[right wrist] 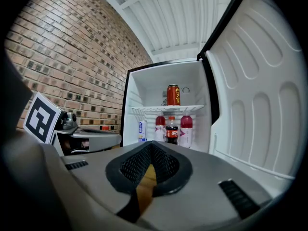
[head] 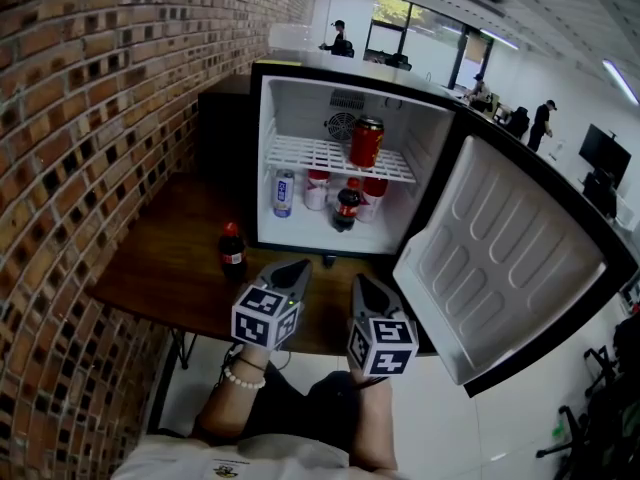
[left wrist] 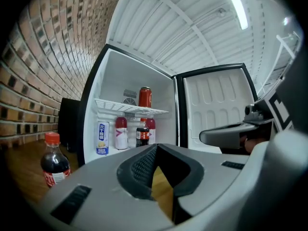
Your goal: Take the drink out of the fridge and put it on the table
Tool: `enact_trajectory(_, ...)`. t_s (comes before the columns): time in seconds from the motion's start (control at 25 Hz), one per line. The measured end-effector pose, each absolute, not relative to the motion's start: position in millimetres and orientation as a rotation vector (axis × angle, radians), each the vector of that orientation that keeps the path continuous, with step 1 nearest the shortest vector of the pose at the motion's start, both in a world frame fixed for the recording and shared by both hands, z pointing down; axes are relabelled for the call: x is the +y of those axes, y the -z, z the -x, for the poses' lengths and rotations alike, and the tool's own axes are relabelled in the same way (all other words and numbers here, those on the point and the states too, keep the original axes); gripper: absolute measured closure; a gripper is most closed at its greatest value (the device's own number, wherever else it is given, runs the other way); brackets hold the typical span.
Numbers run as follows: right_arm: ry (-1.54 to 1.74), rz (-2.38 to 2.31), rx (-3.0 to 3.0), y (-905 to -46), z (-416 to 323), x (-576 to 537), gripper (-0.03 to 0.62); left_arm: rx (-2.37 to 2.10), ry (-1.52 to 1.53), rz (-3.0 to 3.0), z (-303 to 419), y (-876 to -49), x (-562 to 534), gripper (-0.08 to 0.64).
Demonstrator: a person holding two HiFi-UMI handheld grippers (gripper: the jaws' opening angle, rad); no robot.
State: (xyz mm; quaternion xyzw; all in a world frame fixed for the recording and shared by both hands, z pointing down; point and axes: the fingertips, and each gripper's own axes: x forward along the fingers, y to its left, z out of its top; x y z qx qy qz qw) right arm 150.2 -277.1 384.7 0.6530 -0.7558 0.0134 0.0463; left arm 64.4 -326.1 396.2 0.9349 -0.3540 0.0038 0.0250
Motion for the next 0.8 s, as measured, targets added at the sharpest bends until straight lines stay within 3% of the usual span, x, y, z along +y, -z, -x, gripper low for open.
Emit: enact_trajectory(0.8, -0.032, -1.986, -2.316, -381.4, -145.5, -273.5, 0.58, -1.14, 0.001, -2.879, -53.7, -391.5, -329.3, 0.56)
